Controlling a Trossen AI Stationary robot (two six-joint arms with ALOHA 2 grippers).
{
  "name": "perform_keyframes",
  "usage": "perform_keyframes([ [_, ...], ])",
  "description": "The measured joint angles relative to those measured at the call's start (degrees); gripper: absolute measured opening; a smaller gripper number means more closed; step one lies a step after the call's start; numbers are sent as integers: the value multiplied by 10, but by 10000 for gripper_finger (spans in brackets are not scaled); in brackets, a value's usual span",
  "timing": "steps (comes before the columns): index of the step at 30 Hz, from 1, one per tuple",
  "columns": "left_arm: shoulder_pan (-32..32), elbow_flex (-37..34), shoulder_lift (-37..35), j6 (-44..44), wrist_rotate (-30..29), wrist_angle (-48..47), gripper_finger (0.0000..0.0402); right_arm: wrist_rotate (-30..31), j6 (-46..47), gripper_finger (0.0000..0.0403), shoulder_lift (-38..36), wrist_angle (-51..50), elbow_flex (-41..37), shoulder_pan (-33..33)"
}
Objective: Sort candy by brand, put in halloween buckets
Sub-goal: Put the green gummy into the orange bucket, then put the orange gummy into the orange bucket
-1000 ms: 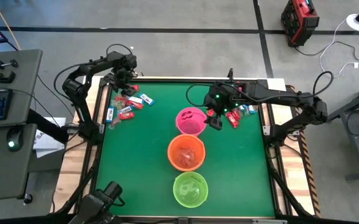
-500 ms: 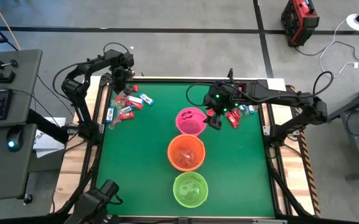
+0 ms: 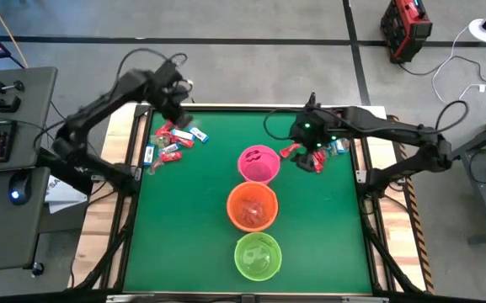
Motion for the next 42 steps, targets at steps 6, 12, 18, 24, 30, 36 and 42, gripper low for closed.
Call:
perform_keyframes([
  [6,-239,-90,-105,-207,17,201,0,51,6,320,-26,-32,0,-3],
  [12,-445,-131,-67,-309,-76,437,0,46,-2,320,-25,-26,0,-3],
  [18,-506,-115,46,-297,-105,475,0,11,19,320,-25,-11,0,-3],
  [24,-531,-101,116,-230,-73,476,32,-10,116,320,-25,-10,0,15],
  [30,-536,-100,124,-164,-82,472,122,-7,211,320,-25,-11,0,46],
  [36,-510,-100,57,-93,-159,369,196,79,327,320,-25,-75,0,63],
  [42,-438,-110,-55,-79,-253,303,217,155,333,309,-17,-130,-1,-22],
])
